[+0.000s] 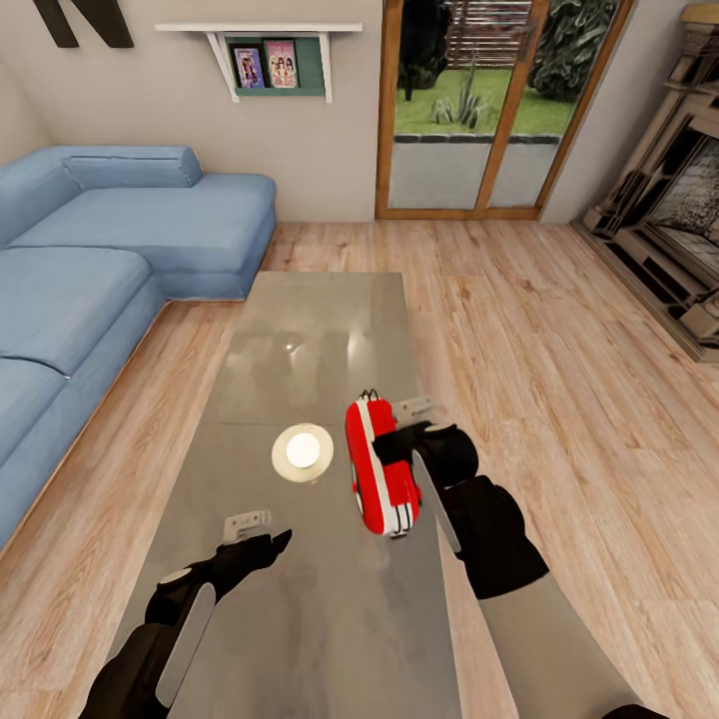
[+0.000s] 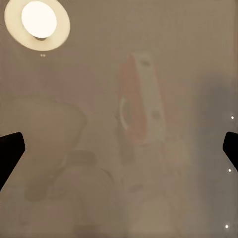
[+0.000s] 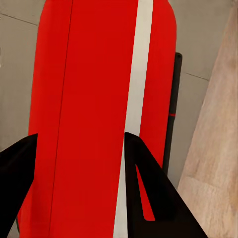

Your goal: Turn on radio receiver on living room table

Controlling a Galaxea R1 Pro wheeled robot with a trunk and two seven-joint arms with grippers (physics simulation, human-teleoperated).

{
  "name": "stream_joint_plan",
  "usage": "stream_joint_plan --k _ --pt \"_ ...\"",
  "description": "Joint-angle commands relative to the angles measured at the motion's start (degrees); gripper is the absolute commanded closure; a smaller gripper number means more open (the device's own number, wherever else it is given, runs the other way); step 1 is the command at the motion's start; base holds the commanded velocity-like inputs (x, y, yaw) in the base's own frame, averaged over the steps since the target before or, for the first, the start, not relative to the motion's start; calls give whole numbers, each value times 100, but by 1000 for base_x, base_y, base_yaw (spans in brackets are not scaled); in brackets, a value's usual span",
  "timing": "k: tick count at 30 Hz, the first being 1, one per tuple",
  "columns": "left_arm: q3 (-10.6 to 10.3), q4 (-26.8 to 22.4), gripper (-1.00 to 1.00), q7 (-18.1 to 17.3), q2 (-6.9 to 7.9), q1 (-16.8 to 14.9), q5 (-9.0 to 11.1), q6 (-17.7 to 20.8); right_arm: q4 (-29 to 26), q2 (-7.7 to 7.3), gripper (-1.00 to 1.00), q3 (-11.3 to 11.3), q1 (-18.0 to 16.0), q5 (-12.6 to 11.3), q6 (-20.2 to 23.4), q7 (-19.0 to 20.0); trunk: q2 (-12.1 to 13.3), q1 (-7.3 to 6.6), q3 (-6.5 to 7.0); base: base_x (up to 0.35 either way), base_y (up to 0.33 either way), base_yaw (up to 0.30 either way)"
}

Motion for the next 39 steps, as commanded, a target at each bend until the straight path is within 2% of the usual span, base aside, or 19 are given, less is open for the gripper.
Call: stream_joint_plan --k 1,30,35,38,39 --pt "0 0 -100 0 0 0 1 0 -19 0 100 0 0 -15 0 0 0 0 0 0 0 0" --pt "0 0 -100 -70 2 0 4 21 -92 0 100 -6 0 -52 0 97 0 0 0 0 0 0" --pt "-1 -3 -100 -92 9 0 21 48 -88 0 100 -5 0 -63 0 482 0 0 0 0 0 0" --pt "-1 -15 -100 -215 19 0 36 61 -81 0 100 -3 0 -64 0 911 0 0 0 0 0 0" --pt "-1 -19 -100 -368 25 0 38 65 -66 0 100 -2 0 -65 0 1168 0 0 0 0 0 0"
